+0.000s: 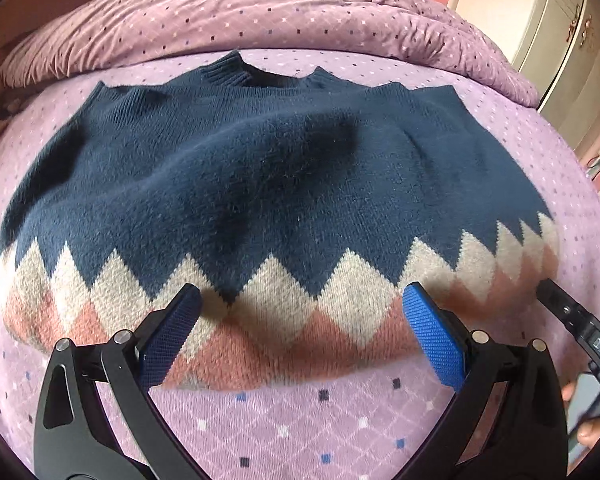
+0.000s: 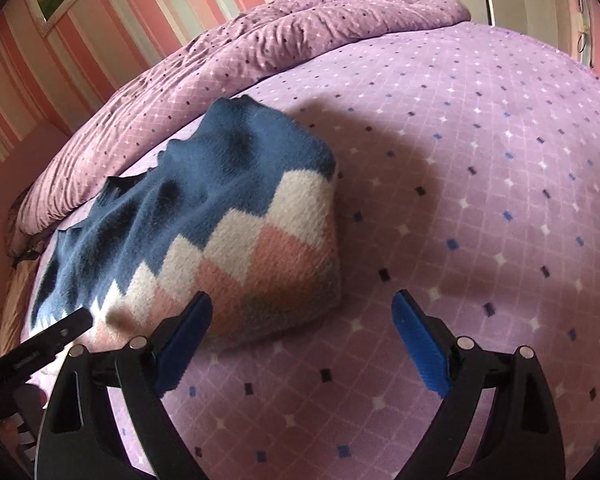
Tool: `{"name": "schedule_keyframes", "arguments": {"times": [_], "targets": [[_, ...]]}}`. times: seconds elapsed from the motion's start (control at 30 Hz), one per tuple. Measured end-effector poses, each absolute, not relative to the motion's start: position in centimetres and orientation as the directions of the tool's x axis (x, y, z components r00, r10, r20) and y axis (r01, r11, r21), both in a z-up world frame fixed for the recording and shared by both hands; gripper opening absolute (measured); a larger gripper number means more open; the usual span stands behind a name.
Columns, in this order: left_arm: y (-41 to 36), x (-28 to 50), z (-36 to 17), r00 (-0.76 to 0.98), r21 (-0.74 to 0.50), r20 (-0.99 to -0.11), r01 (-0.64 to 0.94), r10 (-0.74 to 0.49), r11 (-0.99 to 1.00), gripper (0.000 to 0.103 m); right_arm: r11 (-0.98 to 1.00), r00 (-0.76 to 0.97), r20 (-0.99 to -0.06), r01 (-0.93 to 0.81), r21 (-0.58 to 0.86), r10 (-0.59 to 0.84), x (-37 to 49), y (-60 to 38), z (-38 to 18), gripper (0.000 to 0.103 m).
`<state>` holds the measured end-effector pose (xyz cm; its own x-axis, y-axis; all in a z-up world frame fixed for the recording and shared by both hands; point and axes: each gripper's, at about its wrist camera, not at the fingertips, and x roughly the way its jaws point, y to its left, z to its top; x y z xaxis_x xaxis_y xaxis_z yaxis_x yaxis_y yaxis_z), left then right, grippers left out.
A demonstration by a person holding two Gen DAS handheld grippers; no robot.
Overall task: Fold small clothes
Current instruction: 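Grasp the patterned sweater side with the right gripper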
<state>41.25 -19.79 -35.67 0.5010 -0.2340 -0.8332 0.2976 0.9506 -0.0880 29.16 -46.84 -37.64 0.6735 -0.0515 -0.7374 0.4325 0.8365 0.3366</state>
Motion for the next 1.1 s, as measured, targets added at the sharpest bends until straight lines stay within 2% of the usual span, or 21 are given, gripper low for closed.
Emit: {"name": "schedule_keyframes", "arguments": {"times": [0.3, 0.4, 0.7, 0.77, 0.83, 0.87, 0.9, 0.93, 1.1], "targets": [[-19.6, 41.7, -36.2, 0.495, -0.080, -0.839, 0.301, -0.227, 0.950, 0.100, 0.734, 0.702, -0.711, 0.460, 0.500, 0.044, 28.8, -46.4, -40.1, 0.093], [-19.5, 41.8, -36.1, 0.488, -0.086, -0.841, 0.303, -0.233, 0.949, 0.100, 0.670, 0.754, -0.648, 0.425, 0.609, 0.112, 29.6, -46.5, -40.5, 0.093], [-18.9, 41.9, -36.1, 0.477, -0.084, -0.849, 0.304, -0.227, 0.949, 0.100, 0.620, 0.758, -0.644, 0.458, 0.637, 0.102, 33.7, -47.0, -40.8, 0.091], [-18.7, 41.9, -36.0, 0.479, -0.071, -0.852, 0.297, -0.213, 0.952, 0.100, 0.629, 0.762, -0.640, 0.452, 0.633, 0.096, 34.0, -46.7, -40.6, 0.082], [-18.2, 42.0, -35.9, 0.475, -0.070, -0.856, 0.282, -0.203, 0.957, 0.100, 0.648, 0.755, -0.651, 0.456, 0.609, 0.081, 34.3, -46.4, -40.4, 0.064], [-18.0, 42.0, -35.8, 0.474, -0.068, -0.858, 0.275, -0.197, 0.959, 0.100, 0.654, 0.754, -0.652, 0.455, 0.604, 0.077, 34.3, -46.2, -40.3, 0.059], [-17.6, 42.0, -35.8, 0.475, -0.064, -0.860, 0.267, -0.189, 0.962, 0.100, 0.672, 0.752, -0.654, 0.444, 0.592, 0.079, 34.4, -46.1, -40.1, 0.043], [-17.2, 42.1, -35.8, 0.474, -0.060, -0.862, 0.260, -0.182, 0.964, 0.100, 0.699, 0.750, -0.657, 0.431, 0.570, 0.073, 34.5, -45.8, -39.7, 0.038], [-16.4, 42.7, -36.1, 0.465, -0.056, -0.869, 0.250, -0.171, 0.967, 0.100, 0.808, 0.737, -0.675, 0.420, 0.414, -0.038, 35.2, -43.7, -37.6, 0.030]]}}
